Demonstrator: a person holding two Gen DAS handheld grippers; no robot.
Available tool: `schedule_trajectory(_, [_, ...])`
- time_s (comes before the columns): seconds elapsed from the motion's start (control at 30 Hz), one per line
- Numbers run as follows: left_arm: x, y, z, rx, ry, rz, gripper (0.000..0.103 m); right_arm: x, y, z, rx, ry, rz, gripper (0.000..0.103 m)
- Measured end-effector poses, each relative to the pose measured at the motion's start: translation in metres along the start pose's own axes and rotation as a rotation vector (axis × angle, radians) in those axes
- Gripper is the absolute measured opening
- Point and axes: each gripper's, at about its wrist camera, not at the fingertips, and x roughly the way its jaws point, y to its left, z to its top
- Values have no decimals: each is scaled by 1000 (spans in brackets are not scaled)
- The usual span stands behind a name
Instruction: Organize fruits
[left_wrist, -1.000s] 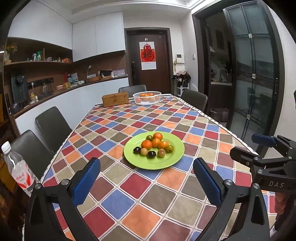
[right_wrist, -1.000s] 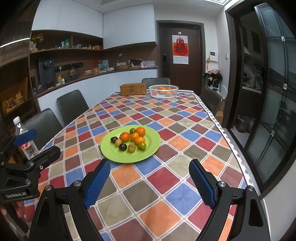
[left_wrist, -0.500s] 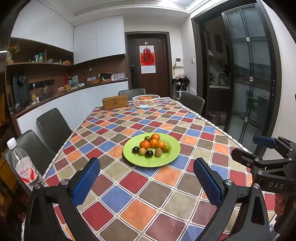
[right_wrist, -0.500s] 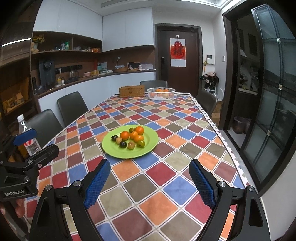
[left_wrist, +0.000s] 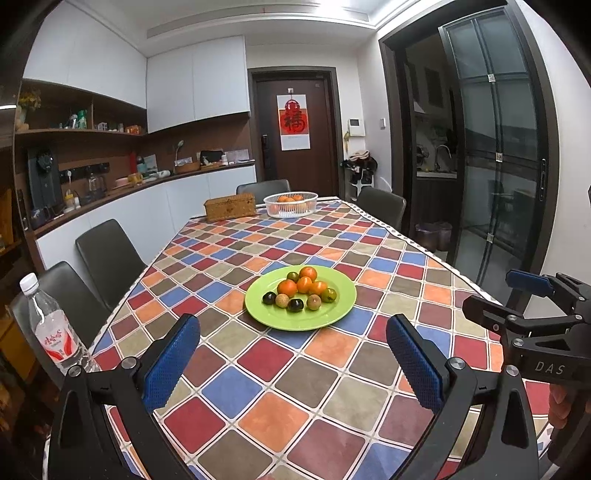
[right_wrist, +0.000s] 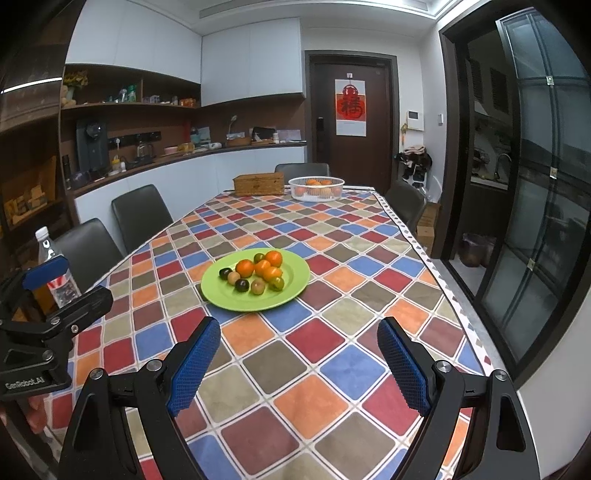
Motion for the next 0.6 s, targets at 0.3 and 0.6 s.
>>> schedule_trajectory(0.3, [-4,-4,-2,8,-8,-3,103,-4,-2,-3,2,0,-4,88])
schedule_trajectory(0.6, [-6,-4,-5,-3,-10,-5,103,-5,-7,-7,4,1,-7,88])
